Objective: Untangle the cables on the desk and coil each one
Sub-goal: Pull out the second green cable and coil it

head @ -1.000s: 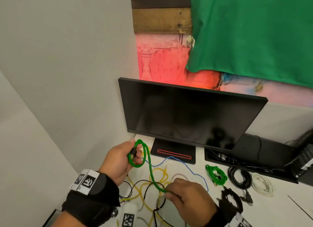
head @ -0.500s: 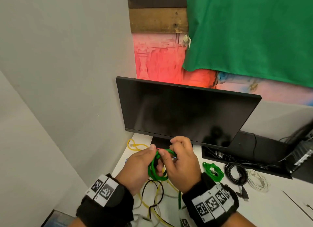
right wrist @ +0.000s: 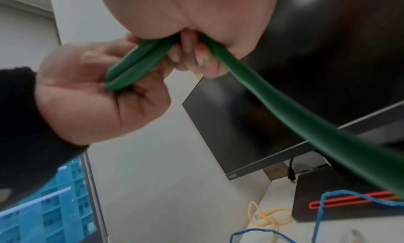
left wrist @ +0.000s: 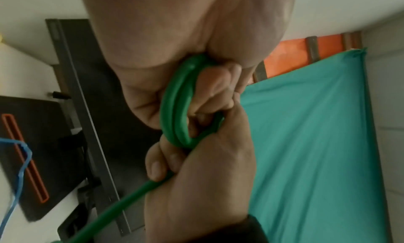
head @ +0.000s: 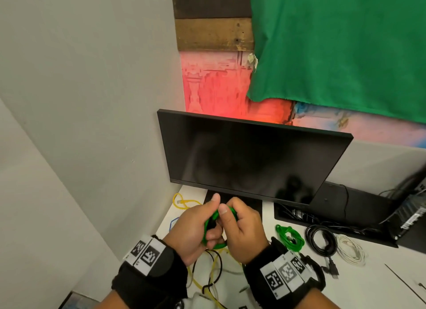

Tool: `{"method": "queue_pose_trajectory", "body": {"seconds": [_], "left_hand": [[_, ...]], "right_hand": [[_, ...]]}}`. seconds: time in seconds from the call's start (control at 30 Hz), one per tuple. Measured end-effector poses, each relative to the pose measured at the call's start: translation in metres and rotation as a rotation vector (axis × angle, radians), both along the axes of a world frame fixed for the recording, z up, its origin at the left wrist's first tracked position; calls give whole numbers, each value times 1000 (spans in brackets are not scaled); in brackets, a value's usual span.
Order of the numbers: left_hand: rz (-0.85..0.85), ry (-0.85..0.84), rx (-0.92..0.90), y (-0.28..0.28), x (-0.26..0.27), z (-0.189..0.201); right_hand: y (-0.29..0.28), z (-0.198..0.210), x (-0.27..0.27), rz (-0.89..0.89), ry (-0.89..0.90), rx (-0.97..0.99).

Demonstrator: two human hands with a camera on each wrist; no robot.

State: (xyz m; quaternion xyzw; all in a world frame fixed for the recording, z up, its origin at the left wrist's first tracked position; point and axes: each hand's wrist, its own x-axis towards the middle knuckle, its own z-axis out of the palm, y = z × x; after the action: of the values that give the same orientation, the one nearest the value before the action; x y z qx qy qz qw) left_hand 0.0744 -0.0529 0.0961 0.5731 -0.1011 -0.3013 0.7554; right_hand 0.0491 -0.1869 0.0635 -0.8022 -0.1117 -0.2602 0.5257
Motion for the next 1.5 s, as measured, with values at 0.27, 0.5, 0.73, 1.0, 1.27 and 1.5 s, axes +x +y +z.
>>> {"method": "queue_pose_trajectory", "body": {"seconds": [0.27, 0.5, 0.73, 1.0, 1.27, 1.5], "left_hand": [[276, 67, -84, 35, 22, 8], [228, 168, -290, 46, 29, 14], [326, -200, -32, 26, 30, 4], [130, -434, 246, 9, 16, -9], [93, -412, 189, 8, 11, -9], [166, -271, 213, -5, 10, -11]], "right_hand": [[-55, -20, -9, 282, 602, 58], [-74, -35, -14, -248, 447, -316], [-37, -7, -26, 232, 543, -793], [0, 24, -24, 342, 209, -302], [0, 5, -7, -194, 9, -255], [-2, -7, -2, -228, 102, -145]]}}
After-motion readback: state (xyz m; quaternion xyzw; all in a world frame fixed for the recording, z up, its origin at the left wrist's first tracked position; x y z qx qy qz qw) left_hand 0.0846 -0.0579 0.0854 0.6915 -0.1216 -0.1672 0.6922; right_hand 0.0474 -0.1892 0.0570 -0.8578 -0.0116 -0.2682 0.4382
